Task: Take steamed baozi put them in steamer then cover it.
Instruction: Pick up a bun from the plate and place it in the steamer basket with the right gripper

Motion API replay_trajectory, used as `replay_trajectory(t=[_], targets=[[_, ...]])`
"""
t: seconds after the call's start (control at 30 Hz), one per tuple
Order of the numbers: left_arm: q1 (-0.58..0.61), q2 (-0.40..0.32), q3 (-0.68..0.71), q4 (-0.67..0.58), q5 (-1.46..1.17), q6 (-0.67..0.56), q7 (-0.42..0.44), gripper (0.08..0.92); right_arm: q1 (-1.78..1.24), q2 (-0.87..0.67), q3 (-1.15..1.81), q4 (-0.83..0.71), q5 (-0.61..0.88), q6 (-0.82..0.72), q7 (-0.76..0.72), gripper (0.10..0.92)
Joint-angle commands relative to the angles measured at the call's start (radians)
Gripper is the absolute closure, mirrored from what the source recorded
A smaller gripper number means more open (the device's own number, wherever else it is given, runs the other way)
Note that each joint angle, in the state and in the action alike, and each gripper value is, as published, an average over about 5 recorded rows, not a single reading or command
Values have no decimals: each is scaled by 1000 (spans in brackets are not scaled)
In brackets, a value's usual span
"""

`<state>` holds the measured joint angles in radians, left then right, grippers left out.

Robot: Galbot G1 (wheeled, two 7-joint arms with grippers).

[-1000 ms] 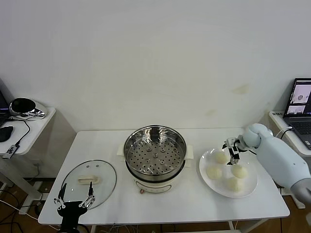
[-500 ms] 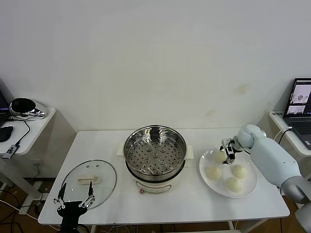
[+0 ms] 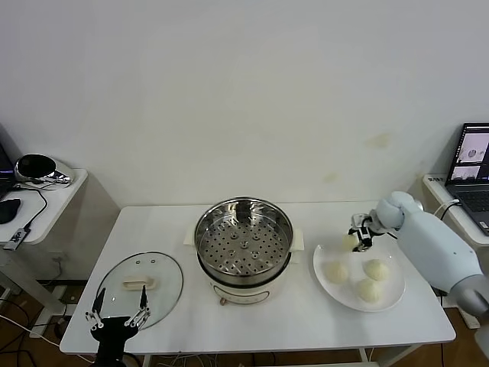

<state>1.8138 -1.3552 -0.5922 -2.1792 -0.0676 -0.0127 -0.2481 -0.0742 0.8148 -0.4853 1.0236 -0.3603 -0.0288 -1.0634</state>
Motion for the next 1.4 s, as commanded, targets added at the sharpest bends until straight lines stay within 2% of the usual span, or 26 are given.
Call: replay_trajectory(t=[0.03, 0.3, 0.53, 0.77, 1.07, 1.4], targets=[[0, 1, 0, 2, -1, 0, 0, 177, 81, -93, -89, 154, 138, -21, -7, 447], [-16, 8, 2, 10, -14, 0, -2, 177, 372, -104, -300, 258, 334, -7, -17, 440], [-20, 18, -1, 11, -25, 1, 0, 177, 596, 18, -511, 268, 495, 48, 11, 437], [-30, 19, -6, 21, -34, 0, -3, 177, 655, 171, -623, 241, 555, 138, 31, 431], [-23, 15, -23, 12, -40, -5, -7, 177, 622, 376, -704, 134, 495, 258, 34, 429], [-6, 12, -41, -9, -48, -6, -6, 177, 576, 479, -758, 22, 250, 423, 78, 431]])
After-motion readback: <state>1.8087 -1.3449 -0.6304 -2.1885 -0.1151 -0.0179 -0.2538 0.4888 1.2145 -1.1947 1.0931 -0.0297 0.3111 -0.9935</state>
